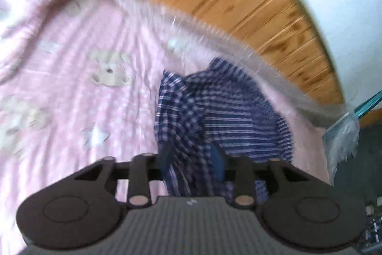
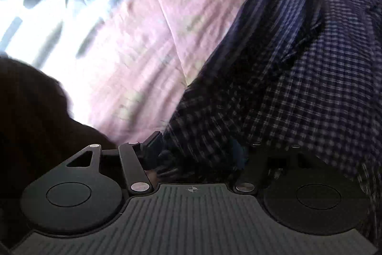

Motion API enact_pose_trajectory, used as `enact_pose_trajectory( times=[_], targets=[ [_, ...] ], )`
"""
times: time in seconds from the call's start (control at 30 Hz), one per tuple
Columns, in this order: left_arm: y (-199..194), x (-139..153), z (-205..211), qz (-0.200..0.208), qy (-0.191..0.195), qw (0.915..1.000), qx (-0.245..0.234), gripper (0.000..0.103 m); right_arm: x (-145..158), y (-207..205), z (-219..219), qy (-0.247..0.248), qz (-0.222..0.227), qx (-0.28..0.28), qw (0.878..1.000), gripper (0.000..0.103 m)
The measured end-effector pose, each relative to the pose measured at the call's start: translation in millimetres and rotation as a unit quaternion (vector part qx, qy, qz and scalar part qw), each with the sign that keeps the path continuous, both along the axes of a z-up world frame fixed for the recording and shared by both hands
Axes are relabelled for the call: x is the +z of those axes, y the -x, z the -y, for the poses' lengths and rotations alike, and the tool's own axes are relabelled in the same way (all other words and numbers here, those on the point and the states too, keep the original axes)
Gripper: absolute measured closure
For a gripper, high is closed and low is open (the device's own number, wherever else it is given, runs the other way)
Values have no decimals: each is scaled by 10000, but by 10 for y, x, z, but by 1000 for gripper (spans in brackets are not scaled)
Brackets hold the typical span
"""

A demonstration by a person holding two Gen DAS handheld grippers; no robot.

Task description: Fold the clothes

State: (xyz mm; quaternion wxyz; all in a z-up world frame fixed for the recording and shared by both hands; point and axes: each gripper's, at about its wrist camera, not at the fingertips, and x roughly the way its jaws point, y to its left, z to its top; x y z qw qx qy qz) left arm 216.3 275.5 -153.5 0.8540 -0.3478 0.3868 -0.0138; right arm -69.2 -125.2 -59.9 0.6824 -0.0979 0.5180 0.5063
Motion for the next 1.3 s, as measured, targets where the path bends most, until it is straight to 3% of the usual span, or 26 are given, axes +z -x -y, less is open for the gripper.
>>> enact_pose_trajectory(
  times=[0.07,0.13,0.2,0.27,0.33,0.37,0.4,0.5,0.57,0.6,0.67,0.73,0.8,0.97,1.0,1.03,1.07,1.2,1.23,1.3],
  targets=[
    [417,138,215,320,234,9989,-241,59,194,-157,327,-304,-24,-612,9977,31],
    [780,133,521,377,386,9966,-626,56,167,-322,598,-408,64,-1176,9922,33],
    [1079,-31,929,109,402,9935,-1056,57,117,-482,856,-475,149,-1702,9841,42],
    [1377,-218,1278,-328,209,9909,-1289,59,-244,-576,951,-48,122,-1755,9844,52],
    [1648,-292,1516,-685,-236,9907,-1150,63,-529,-600,1009,454,66,-1569,9865,69],
    [1790,-298,1611,-795,-394,9908,-1026,63,-516,-570,1065,429,173,-1466,9881,71],
    [1953,-239,1651,-770,-421,9930,-787,61,-416,-545,1157,274,247,-1425,9891,69],
    [2472,-55,1745,-721,-473,9962,-88,52,-265,-557,1498,-100,361,-1640,9858,39],
    [2747,1,1906,-724,-522,9960,54,52,-220,-587,1730,-288,429,-1818,9820,36],
    [2850,38,2031,-711,-725,9948,-33,51,-210,-602,1833,-362,441,-1896,9802,36],
    [2951,109,2339,-676,-1345,9877,-417,47,-305,-639,1903,-320,248,-1933,9803,36],
    [2887,97,2681,-774,-2233,9683,-803,45,-377,-647,1906,-374,217,-1810,9825,36],
    [2763,-27,2910,-969,-2810,9498,-975,47,-454,-629,1879,-417,192,-1682,9847,36],
    [2559,-222,3062,-1143,-3022,9414,-972,59,-678,-574,1783,-472,143,-1482,9877,36],
    [2544,-222,3057,-1150,-2982,9431,-913,78,-716,-571,1797,-509,141,-1468,9878,36],
    [2539,-172,3015,-1126,-2786,9506,-779,89,-750,-571,1812,-550,134,-1457,9877,36],
    [2538,-120,2984,-1069,-2573,9580,-680,93,-764,-581,1832,-611,99,-1464,9873,36],
    [2554,118,2953,-563,-1575,9842,-578,93,-816,-620,1915,-856,-43,-1492,9851,37],
    [2543,120,2964,-570,-1456,9860,-584,91,-824,-628,1933,-915,-80,-1499,9844,36],
    [2478,-105,3049,-1103,-1759,9757,-696,82,-813,-641,1936,-976,-171,-1497,9837,34]
  ],
)
